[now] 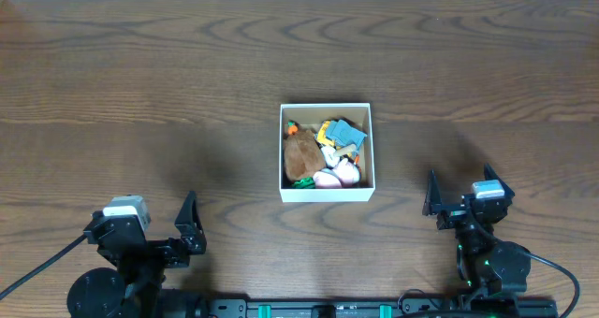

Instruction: Pack container

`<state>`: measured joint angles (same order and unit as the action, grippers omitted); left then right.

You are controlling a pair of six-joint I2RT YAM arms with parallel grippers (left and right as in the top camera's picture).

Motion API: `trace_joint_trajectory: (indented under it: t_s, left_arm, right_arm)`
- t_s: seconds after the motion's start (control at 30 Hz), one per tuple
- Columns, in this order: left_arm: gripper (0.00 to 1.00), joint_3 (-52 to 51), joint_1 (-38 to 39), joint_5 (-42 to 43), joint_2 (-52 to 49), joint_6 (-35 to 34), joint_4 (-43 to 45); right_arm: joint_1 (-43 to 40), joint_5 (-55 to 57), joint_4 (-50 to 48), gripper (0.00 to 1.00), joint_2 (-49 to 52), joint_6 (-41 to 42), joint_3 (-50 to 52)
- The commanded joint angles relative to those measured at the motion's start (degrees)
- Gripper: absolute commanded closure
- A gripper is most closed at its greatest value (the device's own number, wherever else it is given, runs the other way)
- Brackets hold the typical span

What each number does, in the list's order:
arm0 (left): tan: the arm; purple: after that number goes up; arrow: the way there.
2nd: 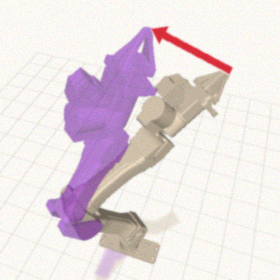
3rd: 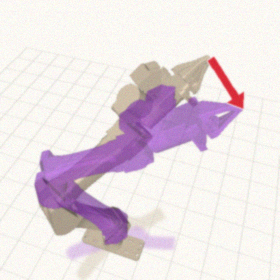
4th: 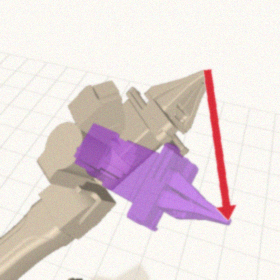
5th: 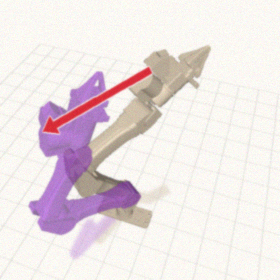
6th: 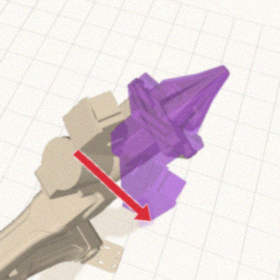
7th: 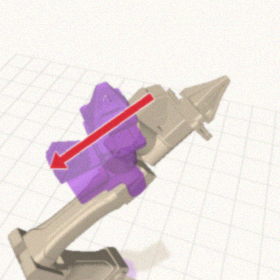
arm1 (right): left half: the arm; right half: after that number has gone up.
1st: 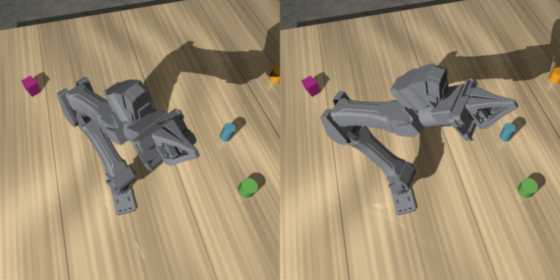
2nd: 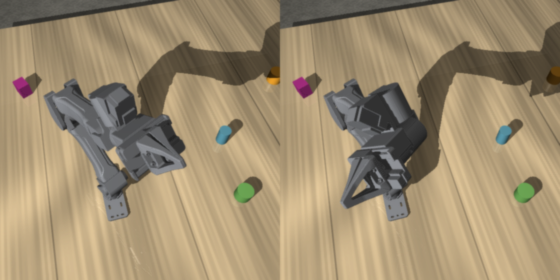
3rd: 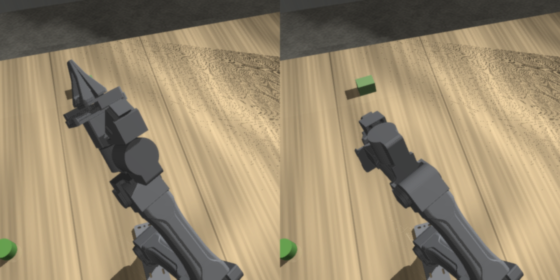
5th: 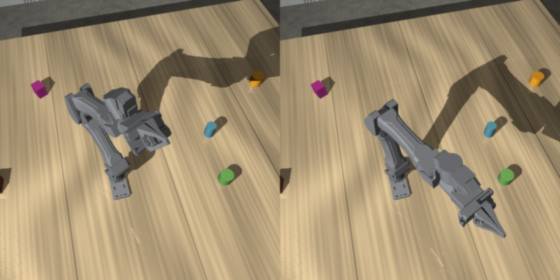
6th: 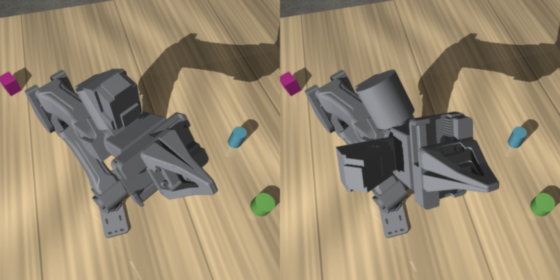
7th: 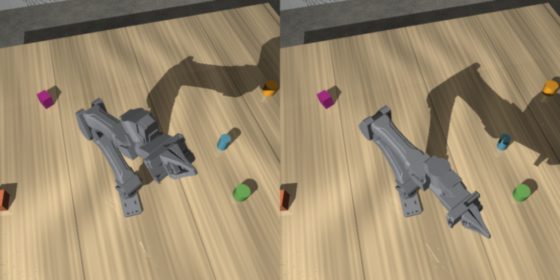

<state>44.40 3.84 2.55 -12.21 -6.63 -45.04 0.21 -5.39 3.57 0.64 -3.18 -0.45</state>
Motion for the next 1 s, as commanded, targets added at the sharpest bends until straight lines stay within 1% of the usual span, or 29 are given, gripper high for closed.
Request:
trace_joint_trajectory:
  t_s: [0.0, 0.87, 0.97]
  left_arm:
    - [0.02, -0.11, -0.24, -0.87, 0.20, -0.11, 0.04]
    - [0.02, -0.11, -0.24, -0.87, 0.20, -0.11, 0.02]
    - [0.02, -0.11, -0.24, -0.92, 0.24, 0.15, -1.90]
  right_arm:
    - [-0.37, -0.61, 0.11, 0.01, -0.37, 0.35, 0.13]
    - [-0.37, -0.61, 0.11, 0.01, -0.37, 0.35, 0.13]
    - [-0.37, -0.61, 0.11, 0.01, -0.37, 0.35, 0.13]
